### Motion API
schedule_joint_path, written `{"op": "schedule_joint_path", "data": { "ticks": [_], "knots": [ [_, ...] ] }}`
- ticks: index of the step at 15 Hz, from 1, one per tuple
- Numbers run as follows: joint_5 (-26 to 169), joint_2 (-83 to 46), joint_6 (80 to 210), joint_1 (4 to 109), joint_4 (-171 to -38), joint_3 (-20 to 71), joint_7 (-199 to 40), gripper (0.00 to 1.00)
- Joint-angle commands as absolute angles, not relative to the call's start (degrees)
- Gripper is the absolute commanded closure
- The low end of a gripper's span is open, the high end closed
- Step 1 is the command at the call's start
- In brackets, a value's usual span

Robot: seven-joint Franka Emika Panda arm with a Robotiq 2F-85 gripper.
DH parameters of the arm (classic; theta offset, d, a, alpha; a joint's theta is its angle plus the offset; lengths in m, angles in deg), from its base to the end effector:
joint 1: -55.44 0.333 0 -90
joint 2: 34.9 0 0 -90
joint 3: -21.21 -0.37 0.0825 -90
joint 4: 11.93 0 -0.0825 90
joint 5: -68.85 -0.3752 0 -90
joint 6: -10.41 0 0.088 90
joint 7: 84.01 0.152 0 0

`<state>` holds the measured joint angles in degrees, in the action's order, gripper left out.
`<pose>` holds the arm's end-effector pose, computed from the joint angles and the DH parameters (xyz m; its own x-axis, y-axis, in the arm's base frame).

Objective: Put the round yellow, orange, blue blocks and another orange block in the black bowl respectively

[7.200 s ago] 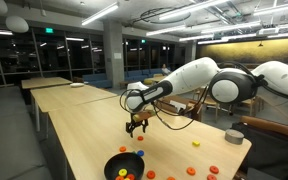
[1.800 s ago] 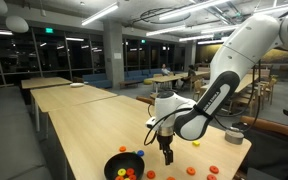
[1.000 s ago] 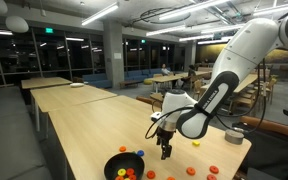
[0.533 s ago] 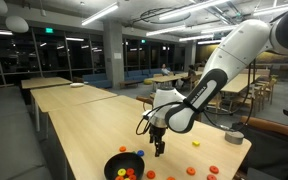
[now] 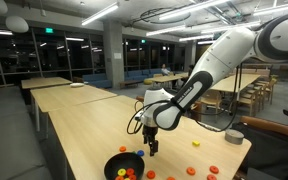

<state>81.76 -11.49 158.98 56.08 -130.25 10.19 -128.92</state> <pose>0.6140 0.1215 0.2603 0.4038 0.9138 0.0436 0.9038 -0.4059 0.1354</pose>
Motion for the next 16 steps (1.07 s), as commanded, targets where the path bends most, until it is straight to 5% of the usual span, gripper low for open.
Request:
{"op": "schedule_joint_path", "data": {
  "ticks": [1,16],
  "knots": [
    [82.4,-7.9,156.0,57.4,-124.7,10.8,-130.0,0.0],
    [82.6,-1.6,150.6,58.0,-115.9,10.7,-132.3,0.0]
  ]
}}
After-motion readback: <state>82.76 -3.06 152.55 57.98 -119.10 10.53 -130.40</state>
